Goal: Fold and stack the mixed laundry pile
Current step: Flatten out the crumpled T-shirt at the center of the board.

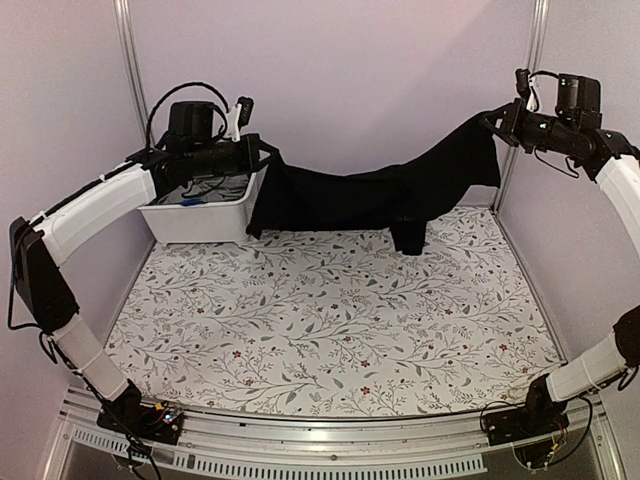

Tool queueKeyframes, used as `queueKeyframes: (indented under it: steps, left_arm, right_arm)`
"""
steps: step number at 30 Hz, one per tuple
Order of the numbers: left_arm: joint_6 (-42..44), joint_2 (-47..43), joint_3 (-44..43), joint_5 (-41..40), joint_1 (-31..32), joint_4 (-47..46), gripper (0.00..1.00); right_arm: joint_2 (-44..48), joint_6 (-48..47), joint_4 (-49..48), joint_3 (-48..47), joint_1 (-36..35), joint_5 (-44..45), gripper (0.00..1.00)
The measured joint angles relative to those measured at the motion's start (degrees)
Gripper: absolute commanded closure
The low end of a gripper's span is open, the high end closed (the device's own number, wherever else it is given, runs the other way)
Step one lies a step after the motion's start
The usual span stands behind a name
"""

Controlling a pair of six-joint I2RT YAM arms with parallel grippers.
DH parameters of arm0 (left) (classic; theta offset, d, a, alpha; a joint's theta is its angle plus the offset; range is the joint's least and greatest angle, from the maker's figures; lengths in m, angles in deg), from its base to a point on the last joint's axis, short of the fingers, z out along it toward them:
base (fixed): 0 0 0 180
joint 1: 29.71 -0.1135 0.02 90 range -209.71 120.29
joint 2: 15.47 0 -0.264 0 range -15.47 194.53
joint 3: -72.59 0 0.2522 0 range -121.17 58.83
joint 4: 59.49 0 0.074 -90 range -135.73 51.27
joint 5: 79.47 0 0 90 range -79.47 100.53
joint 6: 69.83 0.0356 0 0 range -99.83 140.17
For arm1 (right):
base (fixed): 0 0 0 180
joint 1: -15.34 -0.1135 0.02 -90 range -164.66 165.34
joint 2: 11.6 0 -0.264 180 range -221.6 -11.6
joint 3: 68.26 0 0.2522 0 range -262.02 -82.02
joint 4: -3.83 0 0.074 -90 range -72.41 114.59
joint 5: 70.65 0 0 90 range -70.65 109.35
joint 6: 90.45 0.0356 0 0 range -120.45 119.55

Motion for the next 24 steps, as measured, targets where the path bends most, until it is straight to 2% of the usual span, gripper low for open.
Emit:
queueKeyframes:
  steps: [4, 11, 18, 22, 24]
  left_arm:
    - [1.14, -0.52, -10.45, -0.35, 3.61, 5.75, 1.0]
    - [1.7, -6.49, -26.16, 1.46, 6.54, 6.6, 1.0]
    - [2.69, -7.17, -29.27, 1.36, 6.84, 4.33, 1.0]
    - [4.42, -1.66, -29.33, -1.75, 6.82, 3.8, 1.0]
    - [5.14, 4.07, -30.25, -3.15, 6.21, 2.8, 1.0]
  right_arm:
    - [0.28, -0.39, -0.04, -10.93, 0.02, -2.62, 1.0]
    - [2.47, 0.28, -5.9, -22.71, 0.15, -9.14, 1.0]
    - [1.68, 1.42, -9.4, -23.41, 0.15, -10.99, 1.0]
    - [-2.34, 1.05, -9.42, -23.41, 0.15, -8.26, 1.0]
    - [-5.03, 0.61, -9.46, -23.41, 0.17, -6.29, 1.0]
